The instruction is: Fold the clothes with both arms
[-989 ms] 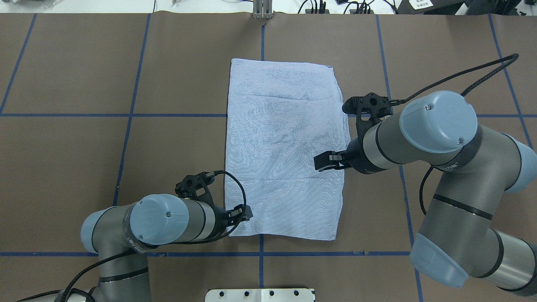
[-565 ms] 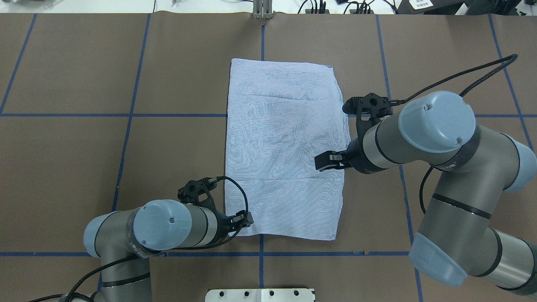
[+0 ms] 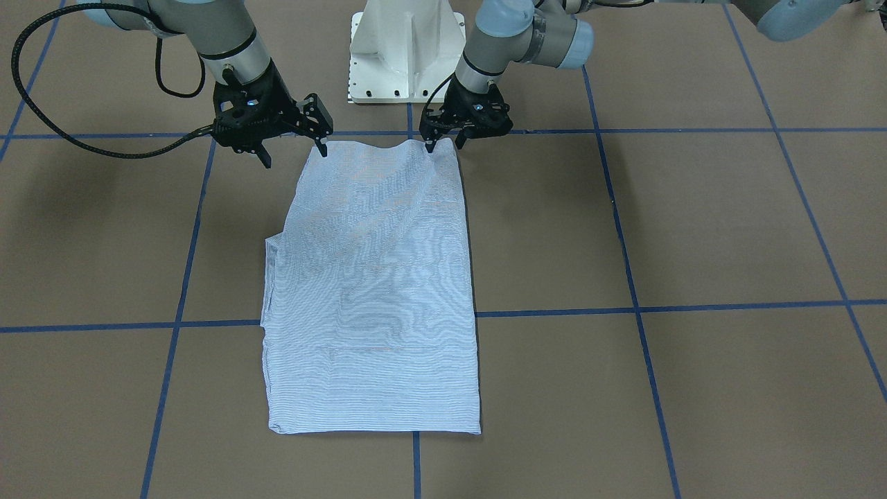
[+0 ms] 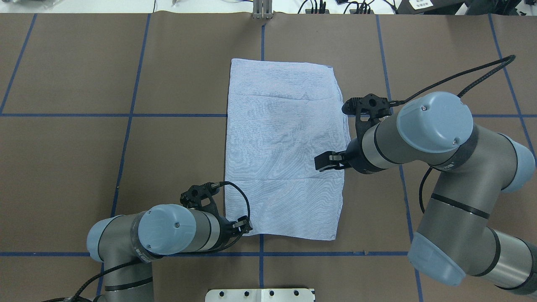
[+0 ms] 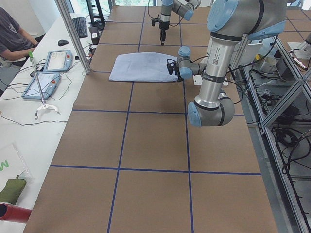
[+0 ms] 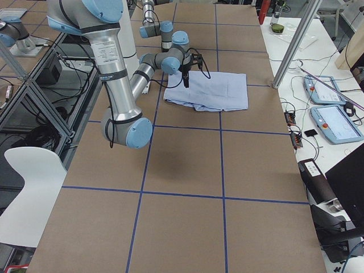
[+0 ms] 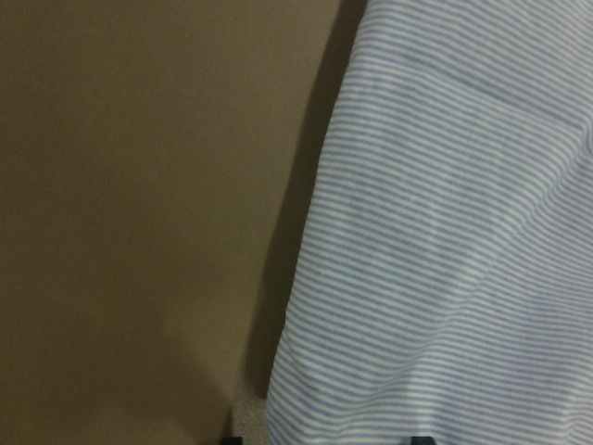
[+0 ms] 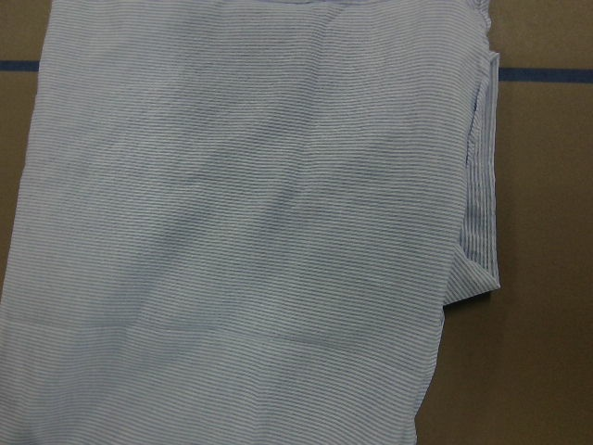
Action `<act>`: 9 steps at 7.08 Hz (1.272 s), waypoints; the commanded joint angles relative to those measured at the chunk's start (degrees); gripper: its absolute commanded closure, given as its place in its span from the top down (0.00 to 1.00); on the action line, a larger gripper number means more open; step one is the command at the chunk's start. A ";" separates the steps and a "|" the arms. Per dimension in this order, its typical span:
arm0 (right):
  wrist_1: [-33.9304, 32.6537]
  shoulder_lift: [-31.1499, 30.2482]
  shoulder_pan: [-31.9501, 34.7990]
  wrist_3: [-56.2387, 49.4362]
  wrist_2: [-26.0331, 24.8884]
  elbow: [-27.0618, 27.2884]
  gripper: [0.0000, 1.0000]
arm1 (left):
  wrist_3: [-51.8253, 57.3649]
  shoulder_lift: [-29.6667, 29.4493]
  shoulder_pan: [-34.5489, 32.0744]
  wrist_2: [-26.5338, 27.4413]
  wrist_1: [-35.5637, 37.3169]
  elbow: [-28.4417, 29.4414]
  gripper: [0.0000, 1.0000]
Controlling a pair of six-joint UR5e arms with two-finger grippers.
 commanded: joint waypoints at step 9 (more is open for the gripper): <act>0.09 -0.26 -0.09 1.91 0.26 -0.01 1.00 | 0.57 0.63 -1.02 0.08 1.26 -3.73 0.00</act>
